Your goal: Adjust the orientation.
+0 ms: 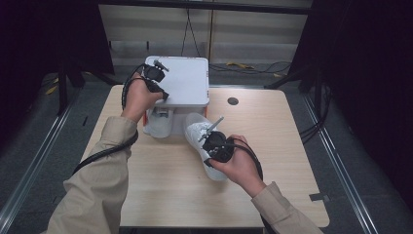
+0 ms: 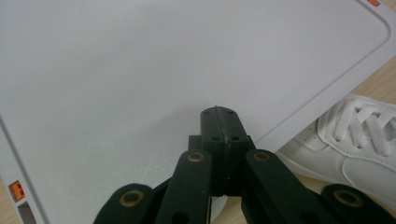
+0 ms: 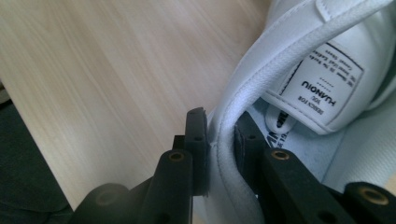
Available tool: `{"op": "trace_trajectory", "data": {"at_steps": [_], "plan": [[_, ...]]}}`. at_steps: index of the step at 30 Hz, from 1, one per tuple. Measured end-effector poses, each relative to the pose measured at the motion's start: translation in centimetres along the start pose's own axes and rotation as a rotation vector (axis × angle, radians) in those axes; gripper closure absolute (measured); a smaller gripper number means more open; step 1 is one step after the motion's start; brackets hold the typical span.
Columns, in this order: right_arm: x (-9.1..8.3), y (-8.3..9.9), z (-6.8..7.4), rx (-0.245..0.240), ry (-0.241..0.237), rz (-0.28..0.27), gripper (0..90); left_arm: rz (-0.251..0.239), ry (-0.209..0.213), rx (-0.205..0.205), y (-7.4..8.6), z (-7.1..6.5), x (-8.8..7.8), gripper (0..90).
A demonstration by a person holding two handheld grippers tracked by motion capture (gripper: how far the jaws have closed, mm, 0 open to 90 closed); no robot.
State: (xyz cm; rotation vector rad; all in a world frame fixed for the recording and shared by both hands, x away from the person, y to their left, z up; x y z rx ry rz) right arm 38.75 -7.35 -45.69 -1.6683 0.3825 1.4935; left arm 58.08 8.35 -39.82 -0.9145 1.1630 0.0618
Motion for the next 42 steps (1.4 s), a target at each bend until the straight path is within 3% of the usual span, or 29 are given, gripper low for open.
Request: {"op": "trace_trajectory", "data": {"at_steps": [1, 6, 13, 20, 34, 38, 42], "plan": [[-0.1, -0.4, 0.3, -0.001, -0.008, -0.02, 78.3, 0.001, 0.003, -0.002, 0.0, 0.0, 0.0, 90.0], [-0.1, -0.8, 0.3, -0.018, 0.012, -0.019, 78.5, -0.02, 0.007, -0.011, 0.1, 0.0, 0.0, 90.0], [-0.1, -1.8, 1.1, -0.024, 0.001, -0.035, 78.4, -0.032, 0.007, -0.023, 0.1, -0.1, 0.0, 90.0], [0.5, -3.4, 0.8, -0.018, 0.002, -0.058, 78.5, -0.036, 0.014, -0.022, 0.1, -0.1, 0.0, 90.0], [3.4, -5.8, 0.0, 0.024, 0.018, -0.073, 78.0, -0.02, 0.005, -0.005, 0.1, -0.2, 0.0, 90.0], [5.4, -6.5, -0.2, 0.041, 0.012, -0.065, 78.1, -0.018, 0.006, -0.001, 0.1, -0.2, -0.1, 90.0], [6.3, -7.1, 0.1, 0.039, 0.012, -0.065, 77.1, -0.019, 0.005, -0.002, 0.1, -0.2, -0.1, 90.0]]}}
Point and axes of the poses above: each handheld gripper's, and its own axes: x roughly forward along the jaws, y roughly out of its underside, z roughly to its left, the point moved 9 cm from there along x, roughly forward along the jaws, and after that the axes turned 11 degrees about x, right-handed, at the moved point
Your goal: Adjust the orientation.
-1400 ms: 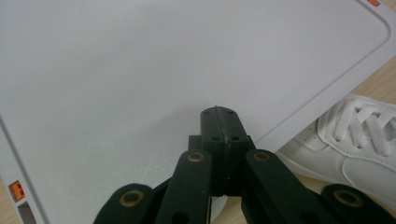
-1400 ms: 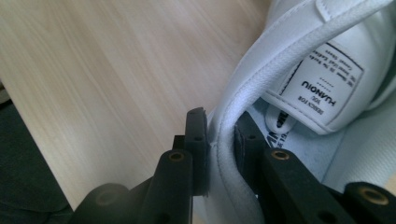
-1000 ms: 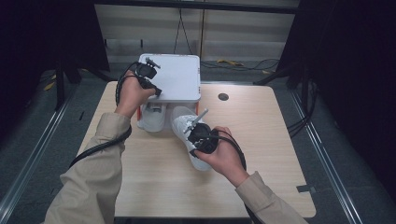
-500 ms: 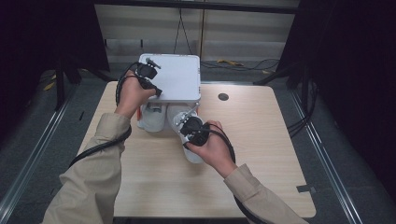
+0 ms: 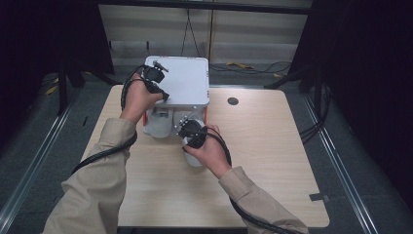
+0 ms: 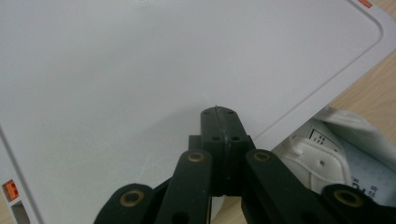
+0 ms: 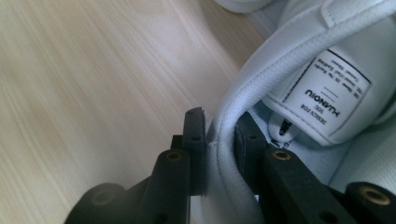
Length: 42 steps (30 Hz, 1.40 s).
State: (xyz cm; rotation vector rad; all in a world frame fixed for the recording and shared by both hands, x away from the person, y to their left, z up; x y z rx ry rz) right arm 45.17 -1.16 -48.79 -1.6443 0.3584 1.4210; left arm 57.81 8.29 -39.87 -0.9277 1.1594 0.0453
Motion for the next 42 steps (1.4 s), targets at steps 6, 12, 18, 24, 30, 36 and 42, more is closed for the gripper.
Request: {"op": "trace_trajectory", "data": {"at_steps": [6, 12, 18, 24, 30, 36, 42], "plan": [[1.0, 0.0, 0.5, -0.032, 0.001, 0.075, 73.0, -0.001, -0.009, 0.003, 0.0, -0.1, 0.0, 90.0], [1.2, 0.3, 0.3, -0.035, -0.051, 0.126, 69.0, 0.0, -0.01, 0.003, 0.0, -0.1, 0.0, 90.0], [0.7, 0.2, 0.3, -0.052, -0.081, 0.158, 53.5, -0.001, -0.004, 0.001, 0.0, 0.0, 0.0, 90.0], [-0.3, 1.9, -0.1, -0.206, -0.061, 0.276, 46.6, -0.001, -0.005, 0.002, 0.0, 0.0, 0.0, 90.0], [-0.1, 2.5, -0.3, -0.292, -0.082, 0.343, 70.1, -0.001, -0.005, -0.003, 0.0, 0.0, 0.0, 90.0], [-1.1, 0.4, 1.3, -0.392, -0.095, 0.264, 72.5, -0.001, 0.001, -0.001, 0.0, 0.0, 0.0, 90.0], [-0.3, -1.3, 0.8, -0.492, -0.045, 0.235, 72.3, -0.002, 0.018, -0.002, 0.0, 0.1, 0.0, 90.0]]}}
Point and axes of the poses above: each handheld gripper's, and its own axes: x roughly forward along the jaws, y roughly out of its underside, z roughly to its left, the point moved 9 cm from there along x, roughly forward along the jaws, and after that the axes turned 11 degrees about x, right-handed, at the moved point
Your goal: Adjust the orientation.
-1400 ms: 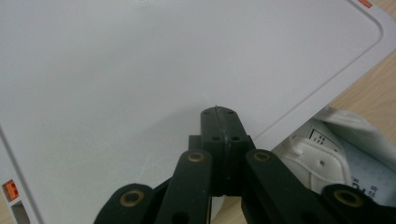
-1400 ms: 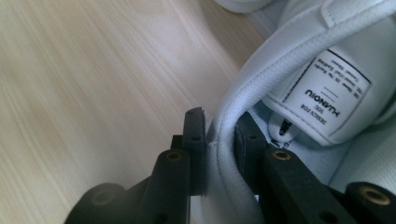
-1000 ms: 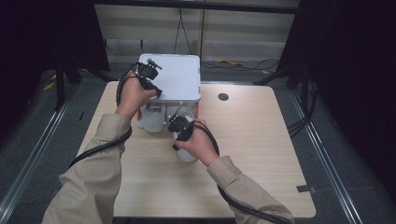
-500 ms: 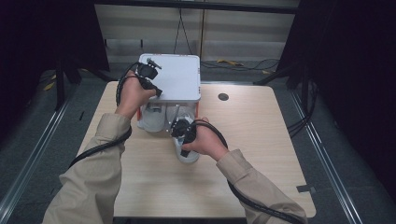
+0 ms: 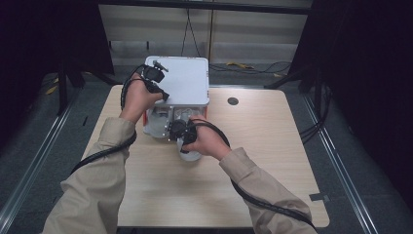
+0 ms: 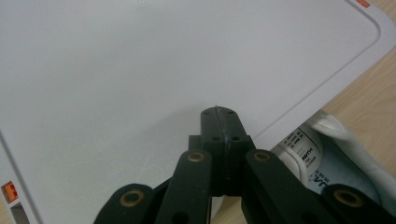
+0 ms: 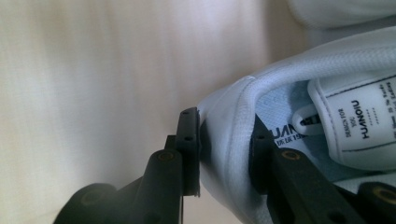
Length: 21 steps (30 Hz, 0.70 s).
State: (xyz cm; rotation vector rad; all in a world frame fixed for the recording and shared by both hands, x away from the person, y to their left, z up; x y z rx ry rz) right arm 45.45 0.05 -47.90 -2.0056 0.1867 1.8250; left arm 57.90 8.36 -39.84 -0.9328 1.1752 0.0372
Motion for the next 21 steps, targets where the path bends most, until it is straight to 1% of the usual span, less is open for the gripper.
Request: {"op": "trace_trajectory", "data": {"at_steps": [1, 2, 3, 4, 5, 6, 7, 8, 9, 10, 11, 12, 13, 14, 15, 16, 17, 19, 20, 21], "plan": [[0.1, -0.2, -0.2, -0.004, -0.005, -0.009, 72.0, -0.003, 0.007, -0.002, 0.0, 0.1, 0.0, 90.0], [0.3, -0.3, -0.8, -0.001, 0.003, -0.008, 71.7, -0.003, 0.011, -0.006, 0.0, 0.1, 0.0, 90.0], [0.7, -0.3, -1.3, -0.014, 0.013, -0.01, 72.0, -0.003, 0.014, -0.009, 0.0, 0.1, 0.0, 90.0], [1.0, -0.3, -1.6, -0.018, 0.011, -0.002, 71.6, -0.002, 0.016, -0.005, 0.0, 0.1, 0.0, 90.0], [1.1, -0.5, -1.8, -0.004, 0.001, -0.021, 71.6, 0.003, 0.016, -0.002, 0.0, 0.1, 0.0, 90.0], [1.2, -0.8, -2.3, -0.005, -0.013, -0.05, 71.3, 0.004, 0.014, 0.001, 0.0, 0.1, 0.0, 90.0], [1.2, -0.8, -2.6, 0.016, -0.017, -0.053, 71.1, 0.008, 0.014, 0.001, 0.0, 0.1, 0.0, 90.0], [1.2, -1.0, -3.0, 0.024, -0.023, -0.081, 70.0, 0.005, 0.014, 0.0, 0.0, 0.0, 0.0, 90.0], [1.2, -1.1, -3.2, 0.032, -0.032, -0.093, 69.8, 0.005, 0.01, -0.003, 0.0, 0.0, 0.0, 90.0], [1.2, -1.1, -3.4, 0.054, -0.046, -0.106, 68.4, 0.002, 0.009, 0.0, 0.0, 0.0, 0.0, 90.0], [1.1, -1.3, -3.6, 0.077, -0.04, -0.135, 66.9, 0.003, 0.005, 0.002, 0.0, 0.1, 0.0, 90.0], [1.0, -1.3, -3.4, 0.077, -0.04, -0.151, 65.6, 0.001, 0.006, 0.0, 0.0, 0.0, 0.0, 90.0], [1.0, -1.1, -3.4, 0.069, -0.025, -0.149, 63.4, 0.001, 0.003, 0.001, 0.0, 0.0, 0.0, 90.0], [0.9, -0.9, -3.5, 0.069, -0.005, -0.144, 57.8, 0.001, 0.001, 0.001, 0.0, 0.0, 0.0, 90.0], [0.6, -0.8, -3.5, 0.101, 0.012, -0.156, 50.2, 0.0, -0.003, -0.001, 0.0, 0.0, 0.0, 90.0], [0.1, -0.8, -3.3, 0.139, 0.002, -0.19, 47.4, 0.0, -0.004, -0.002, 0.0, 0.0, 0.0, 90.0], [-0.4, -0.8, -3.1, 0.15, -0.005, -0.208, 46.4, 0.001, -0.004, 0.001, 0.0, -0.1, 0.0, 90.0], [-2.3, -0.6, -3.0, 0.141, 0.047, -0.251, 42.2, 0.0, -0.008, -0.008, 0.0, 0.0, 0.0, 90.0], [-2.3, -0.6, -3.0, 0.141, 0.047, -0.251, 42.2, 0.0, -0.008, -0.008, 0.0, 0.0, 0.0, 90.0], [-2.9, -0.4, -2.6, 0.144, 0.04, -0.264, 42.3, 0.0, -0.009, -0.008, 0.0, 0.0, 0.0, 90.0]]}}
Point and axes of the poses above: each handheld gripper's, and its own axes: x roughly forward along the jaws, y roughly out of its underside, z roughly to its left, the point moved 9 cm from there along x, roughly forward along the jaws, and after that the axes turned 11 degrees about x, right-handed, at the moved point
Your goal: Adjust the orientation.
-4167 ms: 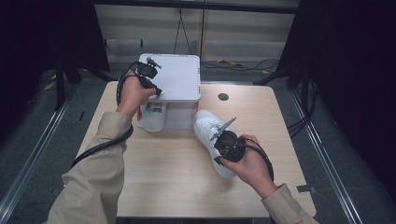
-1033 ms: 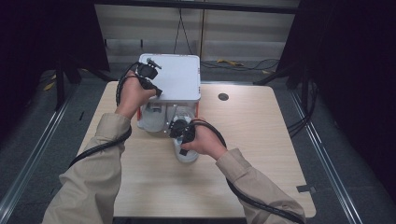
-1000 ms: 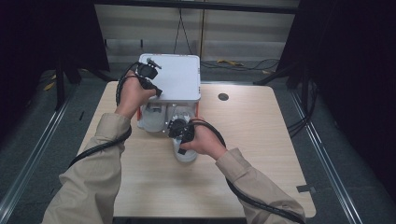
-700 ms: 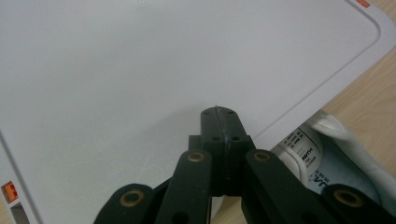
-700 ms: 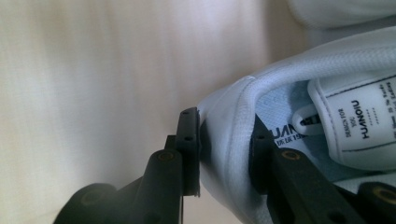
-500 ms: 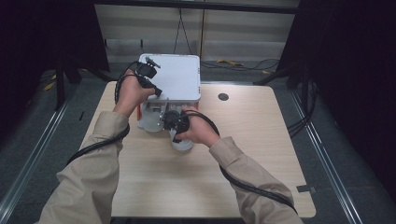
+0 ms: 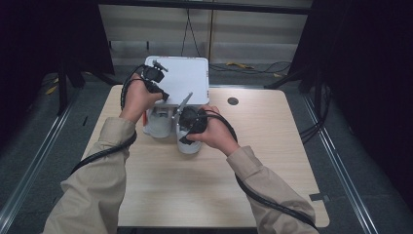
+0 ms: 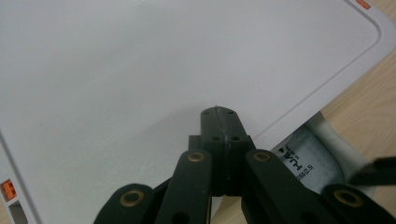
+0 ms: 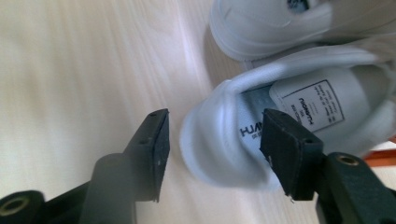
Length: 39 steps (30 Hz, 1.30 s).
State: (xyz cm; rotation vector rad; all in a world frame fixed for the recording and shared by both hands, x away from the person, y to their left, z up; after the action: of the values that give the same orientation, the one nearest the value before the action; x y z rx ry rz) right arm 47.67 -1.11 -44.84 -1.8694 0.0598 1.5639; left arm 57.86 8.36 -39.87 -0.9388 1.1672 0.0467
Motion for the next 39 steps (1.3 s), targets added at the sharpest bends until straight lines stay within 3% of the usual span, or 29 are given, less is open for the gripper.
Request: {"op": "trace_trajectory", "data": {"at_steps": [2, 3, 6, 7, 9, 10, 14, 16, 18, 21, 27, 33, 39], "plan": [[-1.2, 0.2, 0.7, 0.008, 0.004, -0.02, 44.9, 0.0, -0.002, 0.003, 0.0, 0.0, 0.0, 90.0], [-1.8, 0.6, 1.4, 0.002, -0.016, -0.021, 51.0, -0.001, -0.002, 0.001, 0.0, 0.0, 0.0, 90.0], [-1.6, 1.4, 2.1, -0.004, -0.026, 0.005, 57.4, -0.001, -0.003, -0.001, 0.0, 0.0, 0.0, 90.0], [-1.4, 1.7, 2.2, 0.003, -0.026, 0.023, 58.6, -0.003, -0.003, -0.002, 0.0, 0.0, 0.0, 90.0], [-0.5, 2.4, 2.4, 0.005, -0.032, 0.031, 70.4, -0.002, -0.002, -0.001, 0.0, -0.1, 0.0, 90.0], [0.7, 3.0, 2.4, 0.031, -0.044, 0.043, 79.5, -0.001, -0.002, -0.001, 0.0, -0.1, 0.0, 90.0], [2.3, 3.5, 2.0, 0.053, -0.043, 0.05, 89.4, -0.002, 0.006, -0.007, 0.0, 0.0, 0.0, 90.0], [3.6, 3.5, 1.7, 0.119, -0.043, 0.04, 90.0, -0.01, 0.01, -0.01, 0.0, 0.0, 0.0, 90.0], [3.8, 3.5, 1.6, 0.126, -0.042, 0.036, 90.0, -0.012, 0.011, -0.011, 0.0, 0.0, 0.0, 90.0], [4.2, 3.3, 1.4, 0.187, -0.064, 0.027, 90.0, -0.017, 0.015, -0.011, 0.0, 0.1, 0.0, 90.0], [3.9, 3.4, 1.0, 0.172, -0.019, 0.05, 90.0, -0.005, 0.002, -0.005, 0.0, 0.0, 0.1, 90.0], [3.9, 2.5, 0.3, 0.183, 0.0, 0.022, 90.0, 0.0, 0.001, -0.003, 0.0, 0.0, 0.0, 90.0], [5.1, 0.9, -0.5, 0.177, 0.01, 0.001, 90.0, 0.009, -0.002, 0.002, -0.1, 0.0, 0.0, 90.0]]}}
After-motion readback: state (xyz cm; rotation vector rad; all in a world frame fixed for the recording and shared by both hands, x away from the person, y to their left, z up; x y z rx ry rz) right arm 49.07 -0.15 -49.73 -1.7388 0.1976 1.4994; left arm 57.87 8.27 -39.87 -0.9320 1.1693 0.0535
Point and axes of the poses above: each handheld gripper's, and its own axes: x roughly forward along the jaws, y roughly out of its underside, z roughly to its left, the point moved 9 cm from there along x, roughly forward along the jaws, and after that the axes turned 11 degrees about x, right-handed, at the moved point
